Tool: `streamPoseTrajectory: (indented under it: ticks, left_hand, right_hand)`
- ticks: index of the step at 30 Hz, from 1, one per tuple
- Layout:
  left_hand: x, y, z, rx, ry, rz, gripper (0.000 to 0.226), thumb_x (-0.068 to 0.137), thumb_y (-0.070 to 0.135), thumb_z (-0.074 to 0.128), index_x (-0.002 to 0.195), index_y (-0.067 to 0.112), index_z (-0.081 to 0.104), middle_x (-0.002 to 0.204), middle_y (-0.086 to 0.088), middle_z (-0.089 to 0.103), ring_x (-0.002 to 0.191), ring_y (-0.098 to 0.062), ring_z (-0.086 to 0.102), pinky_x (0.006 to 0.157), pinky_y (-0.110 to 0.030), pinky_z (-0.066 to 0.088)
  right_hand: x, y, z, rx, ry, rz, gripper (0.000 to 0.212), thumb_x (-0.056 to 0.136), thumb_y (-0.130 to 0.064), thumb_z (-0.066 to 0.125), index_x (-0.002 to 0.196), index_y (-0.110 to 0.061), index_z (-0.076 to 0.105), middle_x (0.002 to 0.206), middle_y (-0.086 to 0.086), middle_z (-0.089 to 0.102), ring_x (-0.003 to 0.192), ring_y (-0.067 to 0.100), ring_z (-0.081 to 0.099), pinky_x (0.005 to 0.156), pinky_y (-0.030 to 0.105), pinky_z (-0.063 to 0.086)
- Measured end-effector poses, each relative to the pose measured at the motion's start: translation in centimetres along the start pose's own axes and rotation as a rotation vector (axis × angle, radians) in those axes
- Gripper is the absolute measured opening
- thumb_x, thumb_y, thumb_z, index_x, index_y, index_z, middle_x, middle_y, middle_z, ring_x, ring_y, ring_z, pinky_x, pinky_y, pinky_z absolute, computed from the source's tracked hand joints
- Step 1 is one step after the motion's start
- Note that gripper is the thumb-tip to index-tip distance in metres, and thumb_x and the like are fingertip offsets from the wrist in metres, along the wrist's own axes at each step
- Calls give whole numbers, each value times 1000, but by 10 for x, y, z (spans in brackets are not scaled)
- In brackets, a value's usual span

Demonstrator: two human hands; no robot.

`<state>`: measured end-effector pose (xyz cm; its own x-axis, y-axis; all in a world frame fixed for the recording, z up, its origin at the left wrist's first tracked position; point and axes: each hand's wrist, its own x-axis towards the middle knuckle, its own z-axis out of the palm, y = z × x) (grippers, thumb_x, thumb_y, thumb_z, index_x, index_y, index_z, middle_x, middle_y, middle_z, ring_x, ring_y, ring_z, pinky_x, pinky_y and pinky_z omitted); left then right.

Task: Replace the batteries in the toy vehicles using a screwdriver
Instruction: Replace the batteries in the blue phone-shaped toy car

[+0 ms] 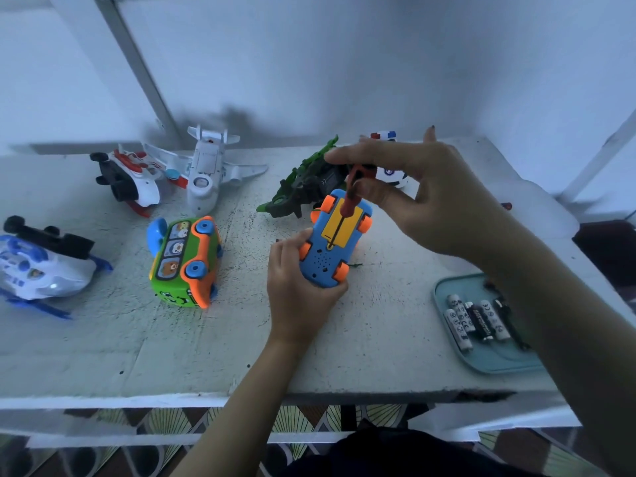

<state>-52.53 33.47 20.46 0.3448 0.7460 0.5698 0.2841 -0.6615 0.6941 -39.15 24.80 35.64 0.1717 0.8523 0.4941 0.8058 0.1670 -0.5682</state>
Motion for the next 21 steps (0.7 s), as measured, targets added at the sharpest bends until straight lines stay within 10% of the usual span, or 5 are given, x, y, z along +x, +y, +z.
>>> streamPoseTrajectory:
  ticks: [5,9,21]
  left_hand:
    - [-2,-2,1,11,-8,37,65,61,28,78,117,8,54,100,3,43,89,-1,38,69,-5,41]
    - [-1,-2,2,15,-11,33,66,61,30,78,119,13,50,100,4,42,89,-2,39,68,-9,39]
    - [-2,-5,2,26,-1,43,65,63,34,76,119,14,49,100,4,41,89,-1,37,68,-8,36]
  right_hand:
    - [-6,-9,7,-87,55,25,35,87,-40,62,123,-39,61,100,-16,63,107,-6,49,115,60,-1]
    - [-10,-13,18,-111,241,45,41,76,-51,66,110,-29,71,87,-6,64,89,5,53,109,59,25]
    - [-20,2,21,-19,250,-39,25,87,-17,67,113,-17,68,88,-16,68,98,3,65,120,50,10]
